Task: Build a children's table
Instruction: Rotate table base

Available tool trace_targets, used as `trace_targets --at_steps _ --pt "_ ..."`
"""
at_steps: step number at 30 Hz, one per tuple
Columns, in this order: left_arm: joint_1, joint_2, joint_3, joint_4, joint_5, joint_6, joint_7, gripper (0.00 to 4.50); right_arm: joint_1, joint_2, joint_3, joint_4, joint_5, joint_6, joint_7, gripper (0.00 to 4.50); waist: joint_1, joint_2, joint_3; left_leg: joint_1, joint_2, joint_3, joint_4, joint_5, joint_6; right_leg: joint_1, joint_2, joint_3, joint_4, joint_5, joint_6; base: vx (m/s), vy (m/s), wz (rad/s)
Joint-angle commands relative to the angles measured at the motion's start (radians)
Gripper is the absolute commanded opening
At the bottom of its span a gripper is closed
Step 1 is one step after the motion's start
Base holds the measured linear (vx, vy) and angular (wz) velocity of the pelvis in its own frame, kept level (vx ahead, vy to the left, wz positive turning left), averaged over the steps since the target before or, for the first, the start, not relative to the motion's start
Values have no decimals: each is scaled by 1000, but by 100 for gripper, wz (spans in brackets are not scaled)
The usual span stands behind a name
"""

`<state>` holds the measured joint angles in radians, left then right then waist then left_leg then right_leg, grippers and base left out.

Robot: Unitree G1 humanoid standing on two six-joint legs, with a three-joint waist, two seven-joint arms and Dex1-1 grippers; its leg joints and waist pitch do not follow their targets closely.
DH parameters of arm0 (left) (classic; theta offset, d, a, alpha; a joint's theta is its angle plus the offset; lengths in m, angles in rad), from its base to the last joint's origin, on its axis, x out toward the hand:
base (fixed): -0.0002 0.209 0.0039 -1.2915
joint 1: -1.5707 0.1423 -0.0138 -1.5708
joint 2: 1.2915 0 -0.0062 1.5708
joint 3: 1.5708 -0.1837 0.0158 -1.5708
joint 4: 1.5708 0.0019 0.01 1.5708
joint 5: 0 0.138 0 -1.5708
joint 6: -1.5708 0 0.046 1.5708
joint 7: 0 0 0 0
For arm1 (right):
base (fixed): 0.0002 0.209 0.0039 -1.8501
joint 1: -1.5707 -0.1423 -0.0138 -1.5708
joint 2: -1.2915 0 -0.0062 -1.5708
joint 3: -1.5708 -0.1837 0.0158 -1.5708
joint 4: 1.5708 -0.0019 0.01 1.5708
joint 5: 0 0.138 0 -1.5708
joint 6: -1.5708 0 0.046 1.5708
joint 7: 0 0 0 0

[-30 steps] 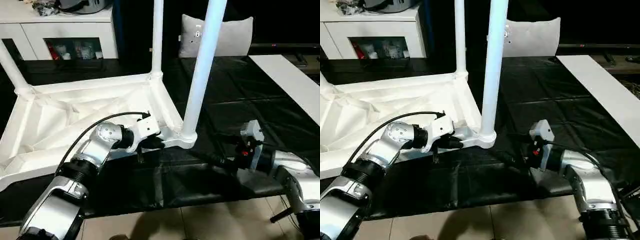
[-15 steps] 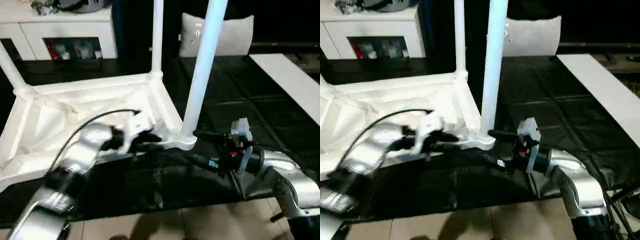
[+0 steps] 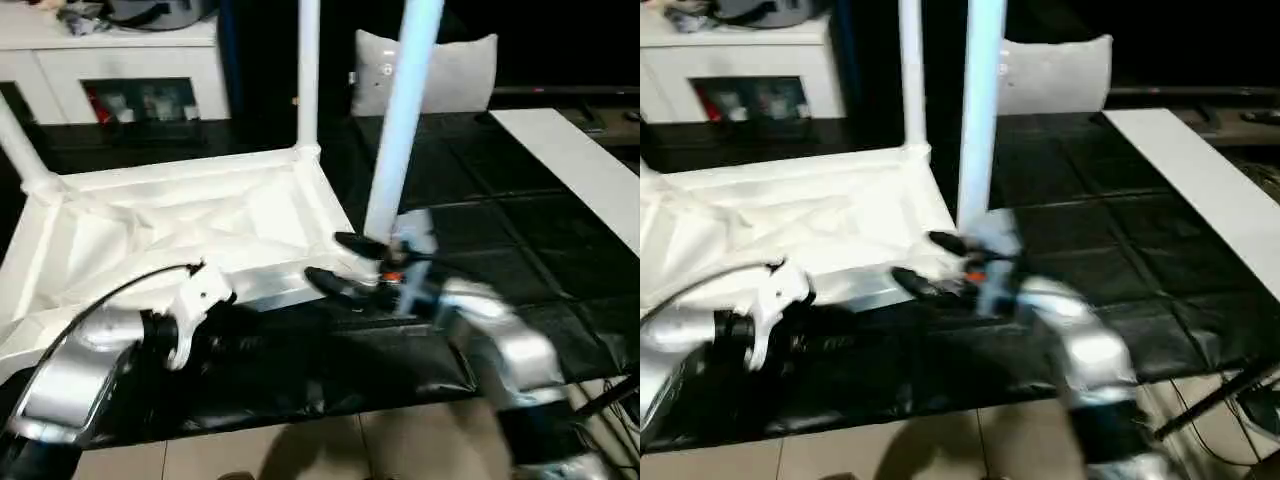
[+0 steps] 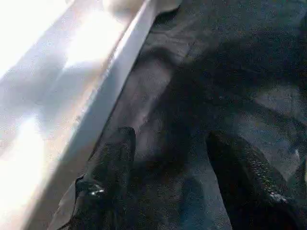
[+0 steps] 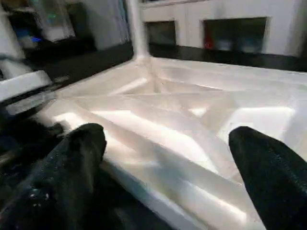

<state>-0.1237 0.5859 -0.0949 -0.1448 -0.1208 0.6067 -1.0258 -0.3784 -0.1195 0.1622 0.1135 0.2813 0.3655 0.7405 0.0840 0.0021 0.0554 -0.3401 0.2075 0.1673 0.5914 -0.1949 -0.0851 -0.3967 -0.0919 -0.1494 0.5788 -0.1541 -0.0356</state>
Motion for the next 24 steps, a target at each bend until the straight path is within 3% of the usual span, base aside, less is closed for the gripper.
trace_targets --at_steps 1,5,8,10,11,12,15,16,20,24 --pt "3 11 -2 -44 7 47 28 268 -31 28 11 50 -44 -38 -69 450 -12 25 -53 11 30 -19 -88 -387 -19 38 -60 61 -91 -477 -67 0 0 0" --pt "12 17 -10 -61 26 85 64 268 -86 93 6 175 -122 -104 -226 450 -17 27 -55 10 28 -18 -88 -361 -29 38 -62 68 -81 -429 -92 0 0 0" --pt "12 33 -34 -55 57 84 93 268 -137 129 -33 288 -164 -142 -385 450 -26 30 -56 10 26 -17 -88 -350 -38 39 -59 71 -73 -388 -109 0 0 0" --pt "13 31 -35 -50 58 83 105 268 -175 138 -84 367 -166 -165 -479 450 -28 32 -57 12 27 -16 -88 -349 -44 39 -57 73 -69 -360 -119 0 0 0" --pt "13 31 -35 -50 58 83 105 268 -175 138 -84 367 -166 -165 -479 450 -28 33 -58 13 27 -16 -88 -351 -47 38 -57 74 -67 -351 -124 0 0 0" --pt "16 28 -39 -35 63 68 119 268 -209 138 -143 437 -158 -189 -563 450 -27 33 -58 16 25 -13 -87 -354 -51 35 -56 76 -65 -334 -132 0 0 0" --pt "17 27 -42 -16 74 47 136 268 -236 130 -182 491 -153 -218 -616 450 -27 31 -59 15 23 -11 -85 -352 -50 37 -54 79 -62 -320 -130 0 0 0" --pt "14 22 -39 11 88 21 155 268 -265 109 -223 546 -140 -248 -666 450 -27 29 -60 12 21 -12 -85 -344 -45 40 -53 80 -61 -316 -128 0 0 0" --pt "5 19 -35 41 97 -9 183 268 -309 75 -265 624 -130 -300 -725 450 -29 26 -61 9 16 -9 -81 -333 -35 40 -53 85 -61 -334 -127 0 0 0" --pt "-22 8 -28 98 104 -64 215 268 -371 0 -332 738 -121 -362 -767 450 -18 23 -61 13 13 -3 -73 -328 -20 33 -51 86 -64 -385 -115 0 0 0"
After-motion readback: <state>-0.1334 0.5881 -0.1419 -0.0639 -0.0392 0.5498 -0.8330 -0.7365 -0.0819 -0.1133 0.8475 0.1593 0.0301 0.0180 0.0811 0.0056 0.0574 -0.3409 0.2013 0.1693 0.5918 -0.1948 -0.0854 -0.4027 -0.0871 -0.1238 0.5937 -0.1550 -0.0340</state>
